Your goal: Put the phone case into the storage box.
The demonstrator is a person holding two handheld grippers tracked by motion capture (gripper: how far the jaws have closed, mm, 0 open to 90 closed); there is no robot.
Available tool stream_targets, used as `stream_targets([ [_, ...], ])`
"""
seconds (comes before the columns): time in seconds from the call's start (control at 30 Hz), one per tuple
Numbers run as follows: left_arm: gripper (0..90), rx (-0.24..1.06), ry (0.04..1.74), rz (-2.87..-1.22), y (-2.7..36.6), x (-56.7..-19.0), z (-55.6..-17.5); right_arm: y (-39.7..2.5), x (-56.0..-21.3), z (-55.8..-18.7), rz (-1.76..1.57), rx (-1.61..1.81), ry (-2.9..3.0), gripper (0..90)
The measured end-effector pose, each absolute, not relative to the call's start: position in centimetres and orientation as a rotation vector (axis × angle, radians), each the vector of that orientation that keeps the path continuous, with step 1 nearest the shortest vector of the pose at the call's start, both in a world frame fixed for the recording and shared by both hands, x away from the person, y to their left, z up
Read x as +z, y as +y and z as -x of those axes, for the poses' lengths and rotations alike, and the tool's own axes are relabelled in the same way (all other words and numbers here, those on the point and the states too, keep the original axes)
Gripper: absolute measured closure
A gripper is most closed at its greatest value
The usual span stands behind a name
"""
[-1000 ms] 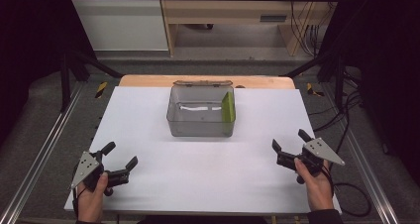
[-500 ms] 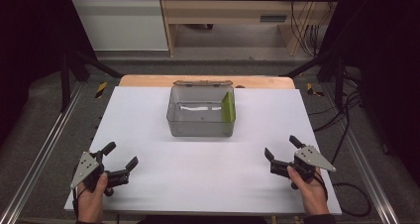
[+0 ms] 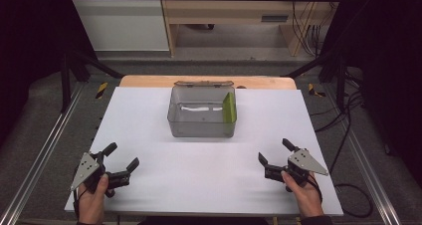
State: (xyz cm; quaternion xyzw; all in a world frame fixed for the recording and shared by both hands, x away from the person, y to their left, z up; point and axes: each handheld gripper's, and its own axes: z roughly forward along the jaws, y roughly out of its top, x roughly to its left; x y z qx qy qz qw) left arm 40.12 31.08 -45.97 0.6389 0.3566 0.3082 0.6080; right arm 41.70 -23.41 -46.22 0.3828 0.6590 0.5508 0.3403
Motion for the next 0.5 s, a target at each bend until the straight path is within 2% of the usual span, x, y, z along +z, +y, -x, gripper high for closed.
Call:
stream_targets([
  [0.5, 1.5, 0.697, 0.809, -1.480, 30.5, -45.9, -40.1, -22.3, -47.1, -41.5, -0.952, 1.435, 1.761, 3.3],
])
